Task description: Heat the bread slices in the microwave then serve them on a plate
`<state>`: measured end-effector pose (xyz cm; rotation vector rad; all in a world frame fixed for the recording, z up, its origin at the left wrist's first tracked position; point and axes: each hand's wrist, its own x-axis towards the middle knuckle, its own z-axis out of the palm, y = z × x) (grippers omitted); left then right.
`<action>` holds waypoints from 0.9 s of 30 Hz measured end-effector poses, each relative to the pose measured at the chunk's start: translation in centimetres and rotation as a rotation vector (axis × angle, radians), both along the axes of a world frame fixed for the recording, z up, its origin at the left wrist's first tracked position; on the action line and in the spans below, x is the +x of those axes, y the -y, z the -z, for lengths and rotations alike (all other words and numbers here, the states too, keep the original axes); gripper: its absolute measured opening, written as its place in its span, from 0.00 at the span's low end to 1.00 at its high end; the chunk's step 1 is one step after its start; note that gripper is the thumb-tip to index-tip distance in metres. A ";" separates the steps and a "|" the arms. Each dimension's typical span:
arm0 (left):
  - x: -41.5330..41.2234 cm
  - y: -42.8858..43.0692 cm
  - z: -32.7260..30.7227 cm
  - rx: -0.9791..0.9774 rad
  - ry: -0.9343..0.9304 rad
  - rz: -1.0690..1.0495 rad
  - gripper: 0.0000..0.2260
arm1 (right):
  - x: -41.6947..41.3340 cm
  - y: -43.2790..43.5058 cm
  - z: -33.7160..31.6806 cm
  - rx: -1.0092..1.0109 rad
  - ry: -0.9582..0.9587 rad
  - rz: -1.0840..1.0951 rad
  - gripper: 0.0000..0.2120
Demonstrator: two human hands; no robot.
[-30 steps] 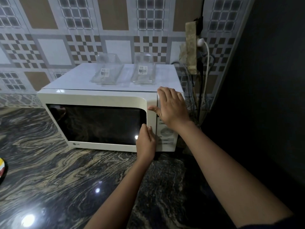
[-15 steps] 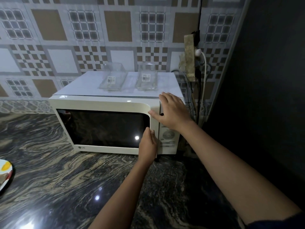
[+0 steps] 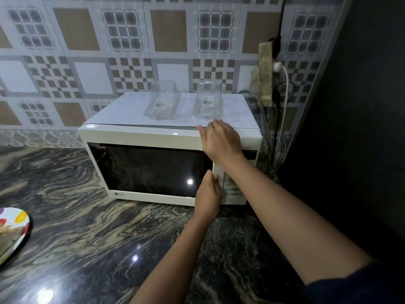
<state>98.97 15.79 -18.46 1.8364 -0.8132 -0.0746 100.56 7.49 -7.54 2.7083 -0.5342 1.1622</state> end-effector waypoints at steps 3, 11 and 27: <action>0.1 0.1 -0.1 0.007 -0.001 0.000 0.13 | 0.6 0.4 0.6 -0.053 0.104 0.019 0.26; 0.6 0.7 -0.4 0.067 -0.028 -0.018 0.12 | 1.0 1.2 0.5 -0.181 0.337 -0.028 0.22; 1.6 1.4 -0.7 0.072 -0.009 0.008 0.08 | 1.9 1.8 0.9 -0.185 0.451 -0.029 0.19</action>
